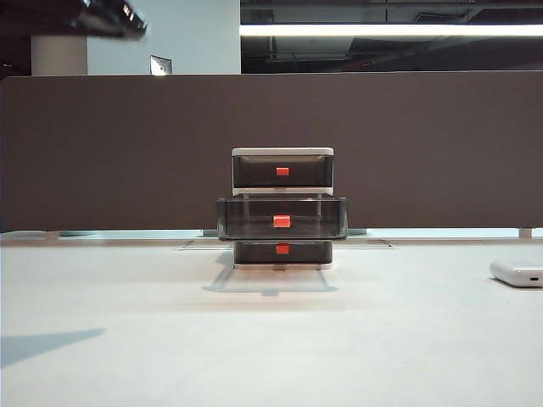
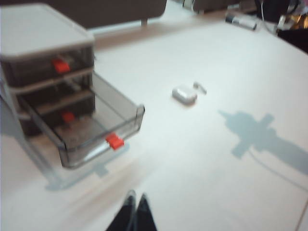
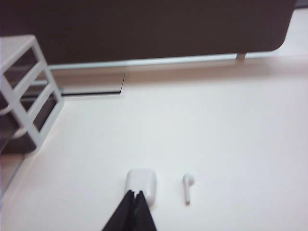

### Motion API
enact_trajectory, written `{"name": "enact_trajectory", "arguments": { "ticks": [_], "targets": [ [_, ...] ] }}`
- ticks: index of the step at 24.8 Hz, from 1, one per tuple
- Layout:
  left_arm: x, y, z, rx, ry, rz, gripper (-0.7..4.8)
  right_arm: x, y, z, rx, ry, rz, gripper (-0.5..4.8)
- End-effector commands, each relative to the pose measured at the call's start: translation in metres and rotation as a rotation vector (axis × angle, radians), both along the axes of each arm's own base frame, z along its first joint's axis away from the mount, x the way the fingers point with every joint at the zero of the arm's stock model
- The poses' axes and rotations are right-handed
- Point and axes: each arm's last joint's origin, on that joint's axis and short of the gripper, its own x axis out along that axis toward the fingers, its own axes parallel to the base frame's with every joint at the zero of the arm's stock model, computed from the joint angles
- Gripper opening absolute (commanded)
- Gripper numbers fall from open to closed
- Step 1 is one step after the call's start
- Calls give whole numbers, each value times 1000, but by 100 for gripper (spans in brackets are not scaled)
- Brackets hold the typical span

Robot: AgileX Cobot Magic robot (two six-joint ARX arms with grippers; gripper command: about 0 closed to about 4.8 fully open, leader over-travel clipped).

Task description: Pick up the earphone case on the table, open the lid, insert the wireless earphone on the table into it, close the lid, put the earphone case into the second layer of the drawer, and finally close the drawer.

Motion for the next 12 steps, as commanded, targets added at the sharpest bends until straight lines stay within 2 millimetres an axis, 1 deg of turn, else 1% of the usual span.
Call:
{"name": "enact_trajectory", "arguments": {
  "ticks": [1,8,12],
  "targets": [
    [-2,1,3,30,35,-1,-6,3,1,2,-12,51,47,-1],
    [-2,1,8,23,19,-3,-6,18,4,-2,1,149,133,-1],
    [-1,1,9,12,8,-3,-6,29,4,3,10,229,145,-1]
  ]
}}
